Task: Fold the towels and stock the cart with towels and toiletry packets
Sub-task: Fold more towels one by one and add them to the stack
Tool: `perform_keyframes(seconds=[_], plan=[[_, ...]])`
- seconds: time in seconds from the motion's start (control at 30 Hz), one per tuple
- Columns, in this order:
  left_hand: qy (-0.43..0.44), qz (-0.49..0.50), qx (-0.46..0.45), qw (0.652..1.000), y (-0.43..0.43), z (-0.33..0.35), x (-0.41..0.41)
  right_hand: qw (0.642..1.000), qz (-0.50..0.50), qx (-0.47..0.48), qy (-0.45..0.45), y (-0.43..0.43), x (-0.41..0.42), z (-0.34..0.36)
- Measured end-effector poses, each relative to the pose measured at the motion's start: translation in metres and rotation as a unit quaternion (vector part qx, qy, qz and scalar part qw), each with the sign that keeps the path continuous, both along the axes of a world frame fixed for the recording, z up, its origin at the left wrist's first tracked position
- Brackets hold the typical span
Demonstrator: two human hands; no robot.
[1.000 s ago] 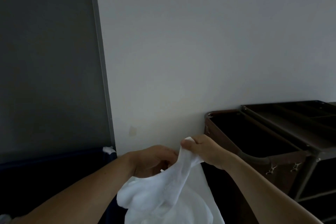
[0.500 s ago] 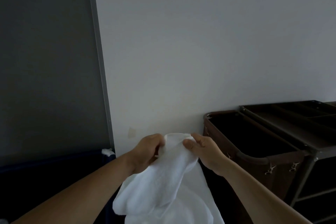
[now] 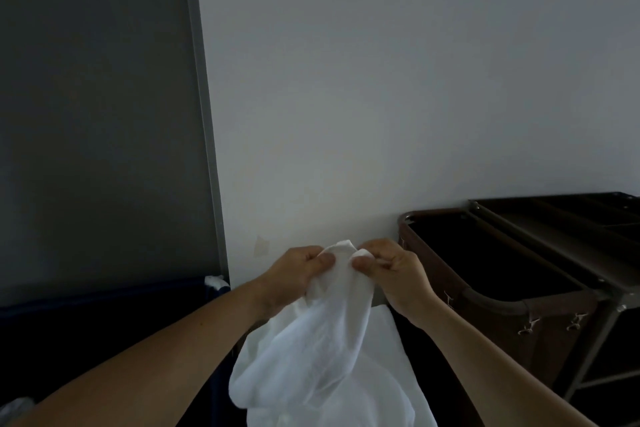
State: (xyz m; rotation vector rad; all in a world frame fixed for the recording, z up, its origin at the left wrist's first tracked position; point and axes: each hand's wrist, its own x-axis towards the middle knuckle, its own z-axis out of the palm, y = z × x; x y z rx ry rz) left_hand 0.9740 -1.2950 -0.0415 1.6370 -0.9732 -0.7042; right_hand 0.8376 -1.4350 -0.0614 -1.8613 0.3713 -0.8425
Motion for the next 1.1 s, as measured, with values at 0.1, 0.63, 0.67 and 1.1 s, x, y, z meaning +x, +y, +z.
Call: perform_keyframes(seconds=[0.1,0.63,0.67,1.1], plan=[[0.018,0.034,-0.002,0.999,-0.001,0.003,0.007,0.999,0.027,-0.025,0.006,0.001,0.001,0.005],[0.006,-0.054,-0.029,0.998,-0.003,0.004,0.000,0.999,-0.012,0.022,-0.037,-0.007,0.015,0.009],[0.004,-0.060,-0.030,0.998,-0.002,0.002,0.000,1.000,-0.009,0.014,-0.023,-0.009,0.015,0.008],[-0.119,0.007,0.024,0.993,-0.009,0.010,0.026,0.993,-0.073,-0.066,-0.067,-0.020,0.036,0.043]])
